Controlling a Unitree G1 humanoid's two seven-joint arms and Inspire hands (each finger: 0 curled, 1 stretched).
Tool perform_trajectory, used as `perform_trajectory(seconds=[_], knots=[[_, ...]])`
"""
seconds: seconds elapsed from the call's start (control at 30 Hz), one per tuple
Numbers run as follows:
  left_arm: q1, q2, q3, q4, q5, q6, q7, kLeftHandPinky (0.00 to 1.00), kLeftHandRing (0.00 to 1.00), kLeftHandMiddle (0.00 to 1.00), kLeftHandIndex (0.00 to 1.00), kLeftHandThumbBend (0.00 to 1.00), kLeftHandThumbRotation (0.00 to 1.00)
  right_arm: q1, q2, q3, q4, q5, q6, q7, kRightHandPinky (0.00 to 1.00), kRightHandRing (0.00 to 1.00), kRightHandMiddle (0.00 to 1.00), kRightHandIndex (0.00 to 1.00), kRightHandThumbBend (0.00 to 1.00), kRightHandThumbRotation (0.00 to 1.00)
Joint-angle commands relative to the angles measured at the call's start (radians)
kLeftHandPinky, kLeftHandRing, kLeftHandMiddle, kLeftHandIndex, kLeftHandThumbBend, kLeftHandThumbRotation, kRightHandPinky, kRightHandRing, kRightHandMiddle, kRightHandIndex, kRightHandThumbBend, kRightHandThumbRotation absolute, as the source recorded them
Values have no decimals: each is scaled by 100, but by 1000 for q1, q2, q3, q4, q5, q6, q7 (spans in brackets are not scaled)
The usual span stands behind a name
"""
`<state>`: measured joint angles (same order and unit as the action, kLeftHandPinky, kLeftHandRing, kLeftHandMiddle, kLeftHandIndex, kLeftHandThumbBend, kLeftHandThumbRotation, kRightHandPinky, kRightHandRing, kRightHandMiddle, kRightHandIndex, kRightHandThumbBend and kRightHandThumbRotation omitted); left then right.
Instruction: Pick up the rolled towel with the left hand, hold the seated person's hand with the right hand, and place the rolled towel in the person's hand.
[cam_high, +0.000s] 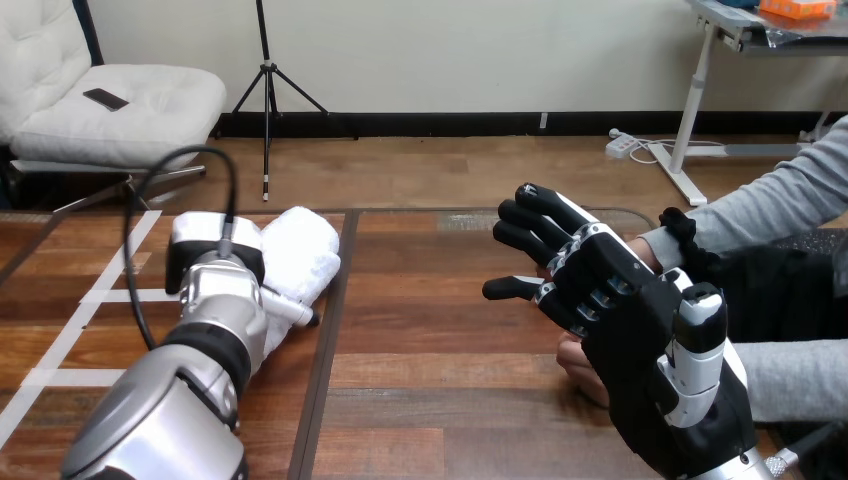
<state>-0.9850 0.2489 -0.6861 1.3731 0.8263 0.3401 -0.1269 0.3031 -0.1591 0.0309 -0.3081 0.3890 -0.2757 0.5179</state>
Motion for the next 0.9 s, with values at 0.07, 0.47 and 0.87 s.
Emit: perform_trajectory(seconds=[0.07,0.47,0.87], knots=[[-80,-21,56,-13,-55,15,-9,62,76,86,89,87,81,-71,4,-10,-25,12,-30,3,72,91,90,88,91,100],[-84,-21,31,-11,-42,13,-25,58,72,82,85,90,80,-70,6,-9,-25,11,-33,0,72,91,90,88,91,100],[-83,-27,23,-11,-33,23,-1,62,74,83,85,89,82,-74,4,-13,-19,11,-44,4,71,91,90,88,90,100]])
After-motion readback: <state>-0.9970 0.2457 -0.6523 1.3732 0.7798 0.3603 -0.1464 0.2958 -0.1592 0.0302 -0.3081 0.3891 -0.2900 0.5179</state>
